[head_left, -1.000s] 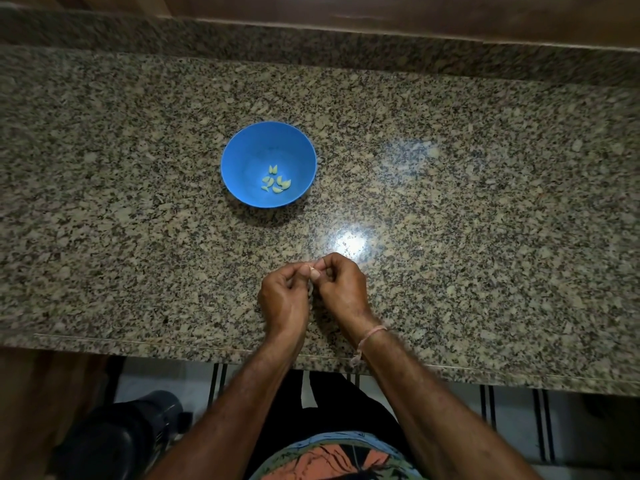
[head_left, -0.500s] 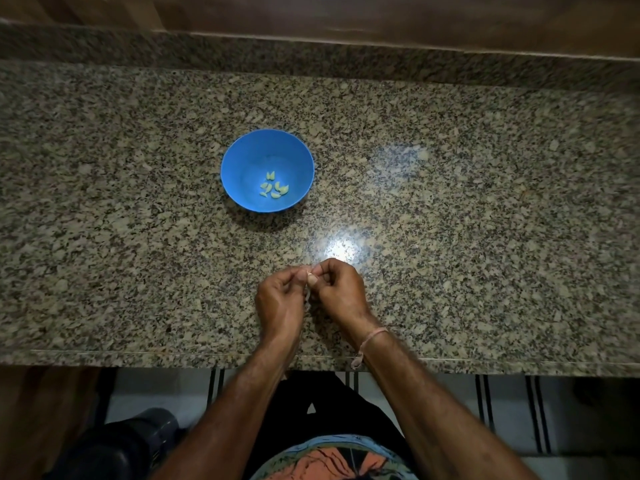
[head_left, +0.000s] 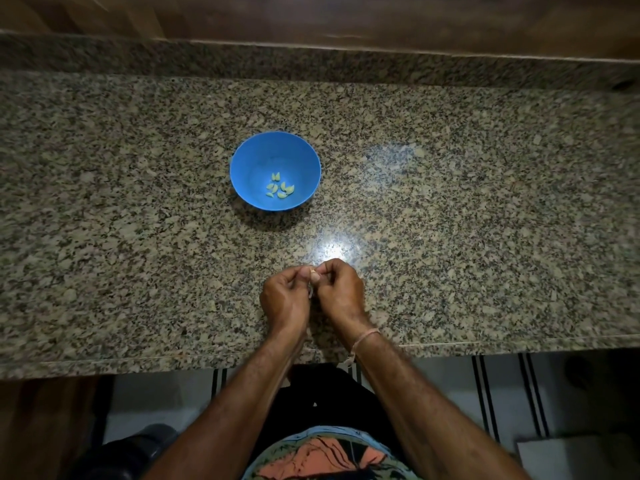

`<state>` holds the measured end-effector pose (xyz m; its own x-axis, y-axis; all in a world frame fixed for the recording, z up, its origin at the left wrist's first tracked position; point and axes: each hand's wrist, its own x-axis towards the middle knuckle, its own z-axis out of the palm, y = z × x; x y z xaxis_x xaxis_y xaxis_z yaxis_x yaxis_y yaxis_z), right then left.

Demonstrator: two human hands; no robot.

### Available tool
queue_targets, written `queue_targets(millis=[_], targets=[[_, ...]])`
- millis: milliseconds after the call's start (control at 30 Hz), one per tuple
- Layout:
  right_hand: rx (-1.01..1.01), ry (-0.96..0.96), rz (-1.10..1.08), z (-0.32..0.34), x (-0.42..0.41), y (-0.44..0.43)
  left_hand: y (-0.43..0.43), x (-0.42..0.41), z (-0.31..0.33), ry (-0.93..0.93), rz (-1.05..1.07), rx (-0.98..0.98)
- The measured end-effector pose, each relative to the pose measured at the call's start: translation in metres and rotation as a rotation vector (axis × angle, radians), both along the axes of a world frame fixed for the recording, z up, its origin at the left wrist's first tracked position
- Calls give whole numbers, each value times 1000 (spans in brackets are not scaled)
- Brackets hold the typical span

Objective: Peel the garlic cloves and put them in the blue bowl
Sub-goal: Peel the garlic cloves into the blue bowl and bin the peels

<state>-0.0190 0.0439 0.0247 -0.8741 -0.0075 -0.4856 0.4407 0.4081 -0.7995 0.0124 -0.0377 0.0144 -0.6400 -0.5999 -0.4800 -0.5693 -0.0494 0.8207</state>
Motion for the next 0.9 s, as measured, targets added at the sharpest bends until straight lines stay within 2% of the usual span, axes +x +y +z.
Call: queue_targets(millis=[333, 600, 900], targets=[[-67, -58, 46, 2, 3, 1, -18, 10, -4, 37, -111, 17], [-17, -8, -52, -2, 7, -8, -11, 5, -3, -20, -55, -14], [-14, 5, -34, -6, -2, -6, -5, -5, -2, -38, 3, -36]])
